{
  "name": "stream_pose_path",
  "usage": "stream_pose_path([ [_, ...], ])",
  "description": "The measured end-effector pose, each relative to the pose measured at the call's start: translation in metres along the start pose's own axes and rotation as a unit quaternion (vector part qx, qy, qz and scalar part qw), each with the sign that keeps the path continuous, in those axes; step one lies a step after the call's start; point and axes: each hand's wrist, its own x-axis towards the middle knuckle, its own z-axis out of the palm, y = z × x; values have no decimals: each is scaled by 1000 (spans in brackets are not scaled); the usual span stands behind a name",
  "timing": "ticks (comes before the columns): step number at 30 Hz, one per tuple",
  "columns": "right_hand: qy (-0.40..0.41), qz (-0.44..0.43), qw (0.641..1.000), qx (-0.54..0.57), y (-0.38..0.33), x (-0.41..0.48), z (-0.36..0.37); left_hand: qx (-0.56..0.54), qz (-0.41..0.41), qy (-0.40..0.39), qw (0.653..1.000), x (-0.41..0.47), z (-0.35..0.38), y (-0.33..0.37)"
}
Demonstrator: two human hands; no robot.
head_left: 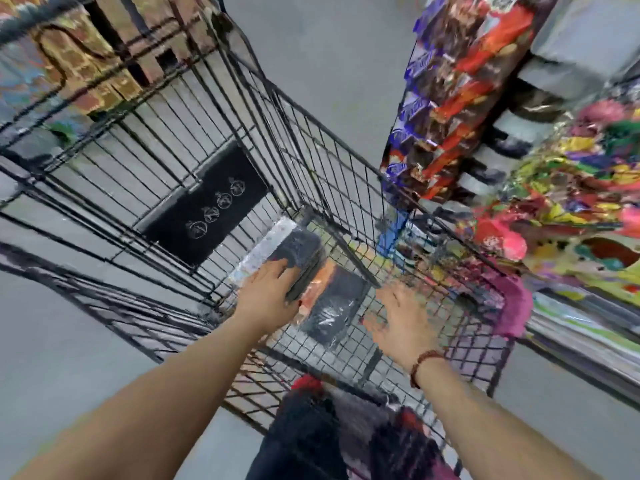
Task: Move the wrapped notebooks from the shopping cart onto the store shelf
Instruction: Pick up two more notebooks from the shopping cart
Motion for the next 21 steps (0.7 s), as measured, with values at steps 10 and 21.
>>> stream_pose_path([
  [10, 16, 186, 963, 193, -29, 50, 115, -67, -12, -24, 997, 59, 70, -57],
  [21, 90, 352, 894, 261, -35, 102, 183, -6, 87, -8, 996, 105, 112, -73],
])
